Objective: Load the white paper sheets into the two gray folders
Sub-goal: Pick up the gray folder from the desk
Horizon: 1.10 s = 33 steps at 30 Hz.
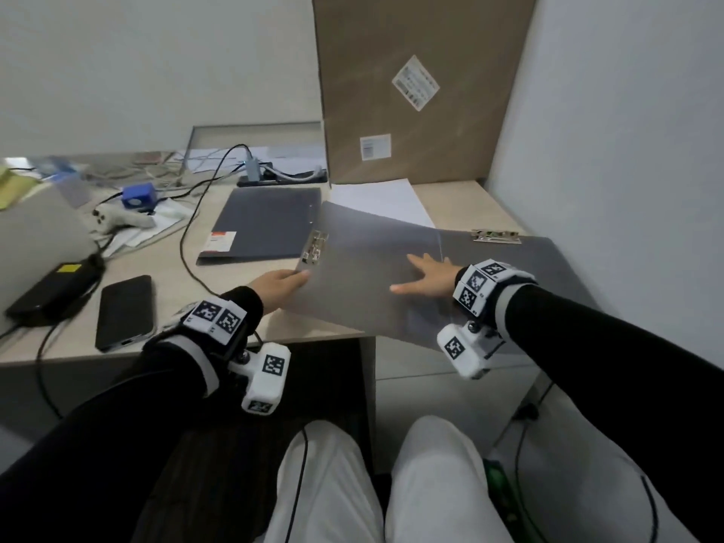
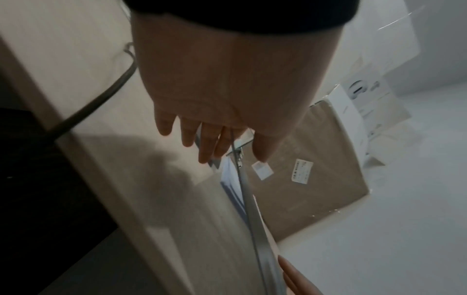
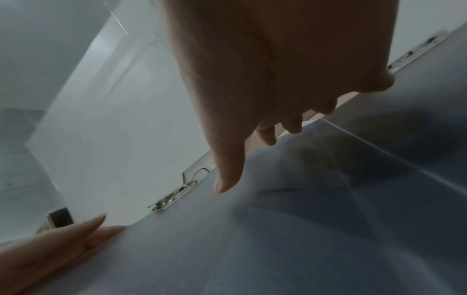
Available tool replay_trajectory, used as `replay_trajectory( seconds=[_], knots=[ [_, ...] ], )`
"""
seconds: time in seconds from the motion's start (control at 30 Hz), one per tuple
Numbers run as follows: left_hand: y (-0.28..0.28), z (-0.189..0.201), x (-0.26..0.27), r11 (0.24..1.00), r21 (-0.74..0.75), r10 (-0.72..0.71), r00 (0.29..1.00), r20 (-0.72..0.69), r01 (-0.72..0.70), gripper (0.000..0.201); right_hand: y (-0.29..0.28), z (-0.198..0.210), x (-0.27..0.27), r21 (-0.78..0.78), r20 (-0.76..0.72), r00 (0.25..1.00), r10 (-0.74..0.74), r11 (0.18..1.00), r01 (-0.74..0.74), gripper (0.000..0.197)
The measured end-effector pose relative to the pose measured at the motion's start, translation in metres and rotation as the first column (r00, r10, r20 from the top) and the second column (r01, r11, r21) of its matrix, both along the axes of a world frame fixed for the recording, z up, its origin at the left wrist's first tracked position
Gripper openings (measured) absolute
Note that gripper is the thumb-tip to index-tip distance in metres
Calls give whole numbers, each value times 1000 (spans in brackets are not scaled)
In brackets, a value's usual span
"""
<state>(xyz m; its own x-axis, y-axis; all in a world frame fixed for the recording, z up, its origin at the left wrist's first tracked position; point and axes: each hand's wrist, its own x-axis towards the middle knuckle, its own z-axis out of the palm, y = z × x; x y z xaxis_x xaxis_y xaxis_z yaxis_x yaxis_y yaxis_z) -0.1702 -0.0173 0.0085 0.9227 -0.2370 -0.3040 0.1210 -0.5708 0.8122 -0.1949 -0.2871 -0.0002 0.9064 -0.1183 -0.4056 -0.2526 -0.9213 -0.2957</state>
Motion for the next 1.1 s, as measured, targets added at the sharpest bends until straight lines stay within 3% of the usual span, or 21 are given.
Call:
replay_trajectory(
  seconds=[0.13,0.2,0.47,0.73,0.93,1.1],
  knots=[
    [4,-10,3,971,239,22,1000,6,-23,56,-7,-19,-2,-53,-37,999,-7,999,5,106],
    [9,-15,8,957,290,18,1000,11,-20,55,-9,-23,-6,-55,-37,999,1,998,-3,104],
    [30,-25,11,948,317,0,1000,30,-9,54,-28,-23,-31,-24,-90,993,78,996,-80,105],
    [4,-25,0,949,267,-204,972,119,167,64,-35,-17,-66,-40,-103,986,128,990,-133,103],
    [-9,-27,3,856,414,-353,935,29,310,76,-35,0,-58,-105,-78,988,137,984,-145,94],
    [-7,-27,4,835,455,-364,930,40,308,80,-34,1,-37,-106,-97,990,100,988,-111,104]
  ],
)
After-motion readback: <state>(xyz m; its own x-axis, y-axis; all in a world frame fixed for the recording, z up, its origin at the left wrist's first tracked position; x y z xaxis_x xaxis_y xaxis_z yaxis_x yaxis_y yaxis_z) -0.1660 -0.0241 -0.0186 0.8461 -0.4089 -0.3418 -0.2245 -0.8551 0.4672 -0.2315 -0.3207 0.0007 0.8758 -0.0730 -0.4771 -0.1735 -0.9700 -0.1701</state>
